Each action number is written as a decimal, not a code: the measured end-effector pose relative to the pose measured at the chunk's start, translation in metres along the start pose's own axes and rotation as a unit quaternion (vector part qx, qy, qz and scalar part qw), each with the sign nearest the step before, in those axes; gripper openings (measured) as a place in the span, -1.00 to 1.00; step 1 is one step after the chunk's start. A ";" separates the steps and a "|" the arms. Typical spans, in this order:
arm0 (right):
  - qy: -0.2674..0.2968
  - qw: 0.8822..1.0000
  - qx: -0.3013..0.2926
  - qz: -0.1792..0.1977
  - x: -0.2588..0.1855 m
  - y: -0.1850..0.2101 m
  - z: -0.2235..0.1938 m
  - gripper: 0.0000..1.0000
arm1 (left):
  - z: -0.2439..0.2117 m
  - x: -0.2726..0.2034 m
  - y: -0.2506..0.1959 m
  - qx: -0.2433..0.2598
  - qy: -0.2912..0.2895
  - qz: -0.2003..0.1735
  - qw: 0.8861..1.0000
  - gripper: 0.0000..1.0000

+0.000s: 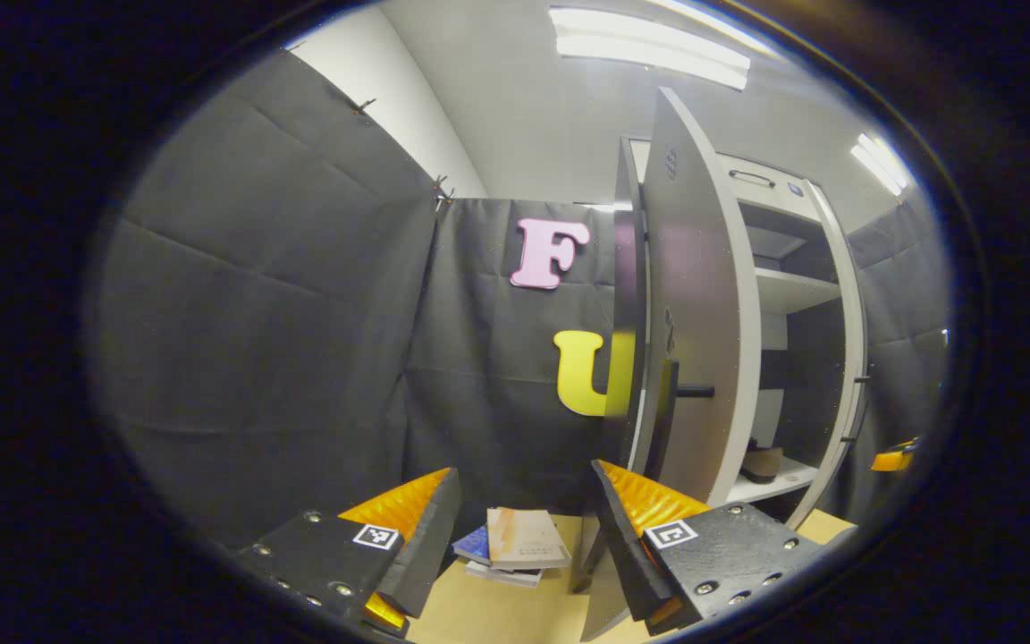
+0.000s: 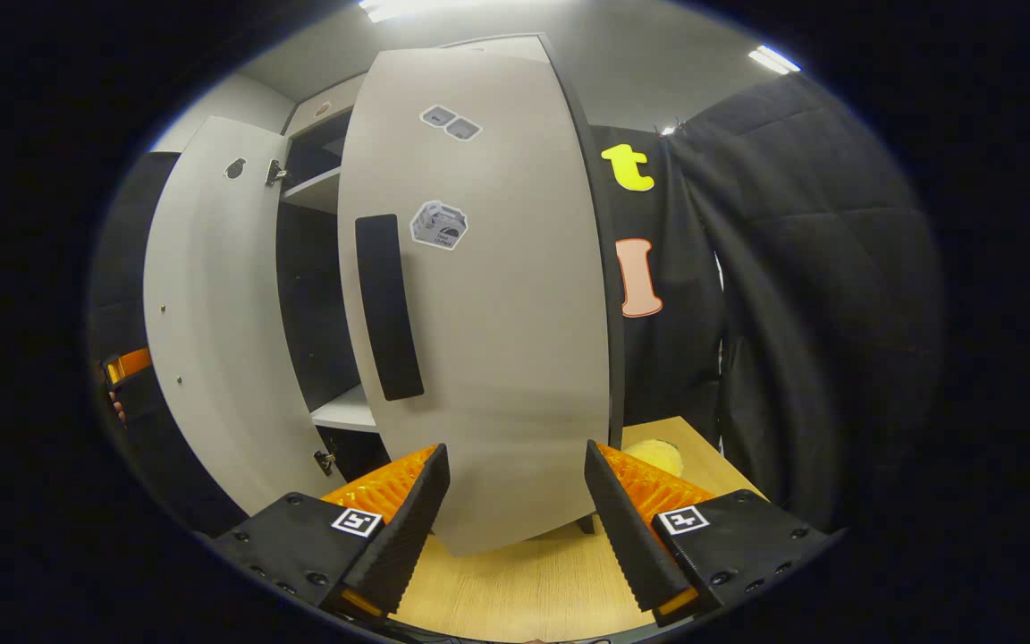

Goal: Grab one shoe with the right hand and put it into the shoe cabinet, grab the other shoe with the left hand and put it into the shoe cabinet; then close the right door with the right hand and the left door with the left hand.

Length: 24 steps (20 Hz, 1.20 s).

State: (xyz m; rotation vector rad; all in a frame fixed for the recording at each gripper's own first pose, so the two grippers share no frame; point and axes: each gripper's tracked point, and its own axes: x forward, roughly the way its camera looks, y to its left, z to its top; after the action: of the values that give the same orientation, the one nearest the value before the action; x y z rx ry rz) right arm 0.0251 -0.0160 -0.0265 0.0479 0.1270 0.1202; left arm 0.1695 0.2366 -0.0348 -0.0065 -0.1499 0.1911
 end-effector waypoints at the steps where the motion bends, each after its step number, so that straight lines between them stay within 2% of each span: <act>1: 0.001 1.000 0.001 -0.001 -0.001 0.000 -0.003 0.92 | 0.001 0.010 0.001 0.001 0.000 -0.018 1.000 0.67; 7: 0.018 1.000 0.007 -0.010 -0.002 0.001 -0.018 0.92 | -0.004 0.068 -0.007 0.002 0.026 -0.084 0.996 0.67; 8: 0.019 1.000 0.011 -0.011 -0.003 0.000 -0.020 0.84 | -0.003 0.072 -0.011 -0.002 0.026 -0.094 0.995 0.67; 11: 0.017 1.000 0.017 -0.020 -0.005 -0.005 -0.019 0.92 | -0.002 0.078 -0.033 -0.011 0.034 -0.126 0.991 0.66; 15: 0.008 0.999 0.020 -0.033 -0.008 -0.019 -0.018 0.92 | 0.000 0.081 -0.039 0.022 0.047 -0.136 0.989 0.66; 16: 0.008 0.999 0.018 -0.036 -0.008 -0.023 -0.019 0.84 | 0.000 0.081 -0.039 0.023 0.051 -0.135 0.989 0.66; 20: 0.005 0.999 0.021 -0.040 -0.002 -0.037 -0.018 0.84 | 0.002 0.084 -0.049 0.025 0.058 -0.133 0.989 0.66; 21: 0.003 0.999 0.024 -0.039 0.000 -0.039 -0.016 0.84 | 0.002 0.084 -0.054 0.023 0.059 -0.133 0.989 0.60; 22: 0.001 0.999 0.025 -0.037 0.003 -0.041 -0.014 0.84 | 0.001 0.082 -0.062 0.021 0.060 -0.133 0.989 0.66; 23: -0.002 0.999 0.026 -0.035 0.006 -0.043 -0.011 0.92 | -0.001 0.079 -0.070 0.019 0.060 -0.131 0.989 0.66; 24: -0.004 0.999 0.026 -0.033 0.010 -0.045 -0.008 0.84 | -0.001 0.076 -0.078 0.020 0.061 -0.127 0.990 0.66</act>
State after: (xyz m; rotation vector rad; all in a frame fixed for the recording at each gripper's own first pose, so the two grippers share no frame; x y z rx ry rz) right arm 0.0394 -0.0595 -0.0378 0.0960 0.1234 0.0511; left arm 0.2577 0.1748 -0.0228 0.0403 -0.0245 -0.0601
